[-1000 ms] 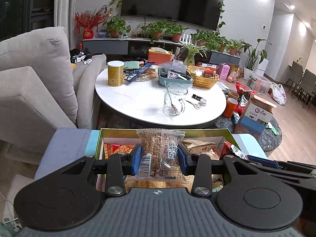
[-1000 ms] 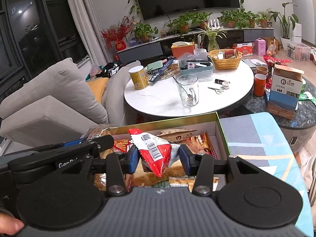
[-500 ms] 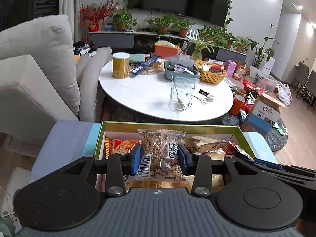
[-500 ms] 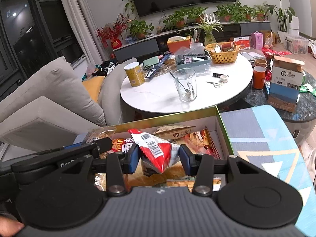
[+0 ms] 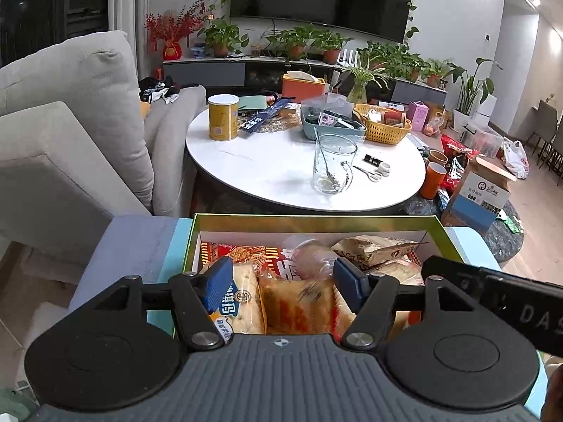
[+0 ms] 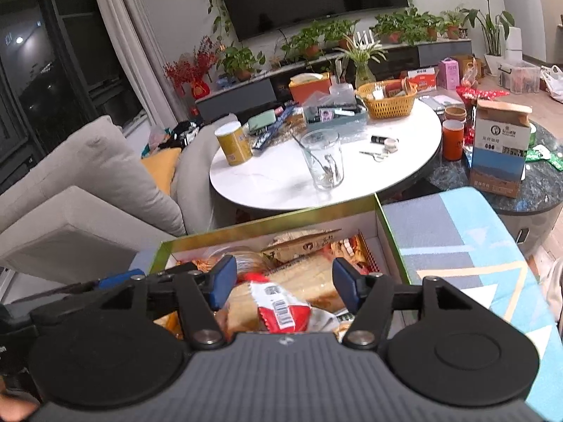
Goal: Organize snacks
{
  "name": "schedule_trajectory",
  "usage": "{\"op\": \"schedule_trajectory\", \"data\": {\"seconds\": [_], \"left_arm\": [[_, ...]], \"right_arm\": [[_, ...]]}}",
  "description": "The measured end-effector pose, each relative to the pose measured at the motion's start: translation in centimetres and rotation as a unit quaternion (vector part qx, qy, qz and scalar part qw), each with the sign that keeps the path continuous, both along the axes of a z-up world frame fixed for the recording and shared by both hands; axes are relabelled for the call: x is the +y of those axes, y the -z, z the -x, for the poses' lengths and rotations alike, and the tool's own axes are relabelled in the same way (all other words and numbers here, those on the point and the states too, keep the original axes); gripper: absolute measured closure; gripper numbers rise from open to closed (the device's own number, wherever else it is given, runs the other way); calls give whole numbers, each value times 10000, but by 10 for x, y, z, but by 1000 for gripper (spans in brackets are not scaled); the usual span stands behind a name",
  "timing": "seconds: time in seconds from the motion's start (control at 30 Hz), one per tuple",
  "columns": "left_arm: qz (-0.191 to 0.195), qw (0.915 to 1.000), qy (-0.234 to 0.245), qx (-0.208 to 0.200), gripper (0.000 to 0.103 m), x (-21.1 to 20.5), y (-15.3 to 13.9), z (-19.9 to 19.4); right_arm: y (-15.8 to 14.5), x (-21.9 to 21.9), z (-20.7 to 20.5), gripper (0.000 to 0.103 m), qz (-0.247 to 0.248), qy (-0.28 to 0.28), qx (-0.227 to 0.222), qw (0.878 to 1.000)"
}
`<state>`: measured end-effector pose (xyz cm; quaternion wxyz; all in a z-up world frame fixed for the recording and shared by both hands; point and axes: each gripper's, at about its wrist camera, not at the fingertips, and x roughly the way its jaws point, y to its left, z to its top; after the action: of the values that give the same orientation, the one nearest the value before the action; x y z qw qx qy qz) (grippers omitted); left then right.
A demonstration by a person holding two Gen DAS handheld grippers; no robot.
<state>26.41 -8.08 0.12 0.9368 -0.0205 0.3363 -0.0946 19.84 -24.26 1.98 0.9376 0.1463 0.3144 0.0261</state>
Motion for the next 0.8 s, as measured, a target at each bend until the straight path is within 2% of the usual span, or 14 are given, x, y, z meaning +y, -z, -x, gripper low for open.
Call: {"op": "schedule_trajectory", "data": {"seconds": [0.43, 0.57, 0.67, 0.8], "left_arm": [[-86, 9999, -79, -112, 42, 8, -7, 20], [-264, 9994, -10, -217, 41, 10, -10, 36], [-335, 9989, -58, -335, 35, 14, -14, 51], [-437, 9977, -40, -511, 35, 17, -22, 73]], "right_arm": [[-5, 5, 13, 45, 101, -148, -16, 9998], [-5, 7, 28, 45, 115, -145, -45, 9998], [-5, 9, 39, 45, 92, -152, -40, 9998], [-9, 14, 52, 45, 41, -226, -27, 9997]]}}
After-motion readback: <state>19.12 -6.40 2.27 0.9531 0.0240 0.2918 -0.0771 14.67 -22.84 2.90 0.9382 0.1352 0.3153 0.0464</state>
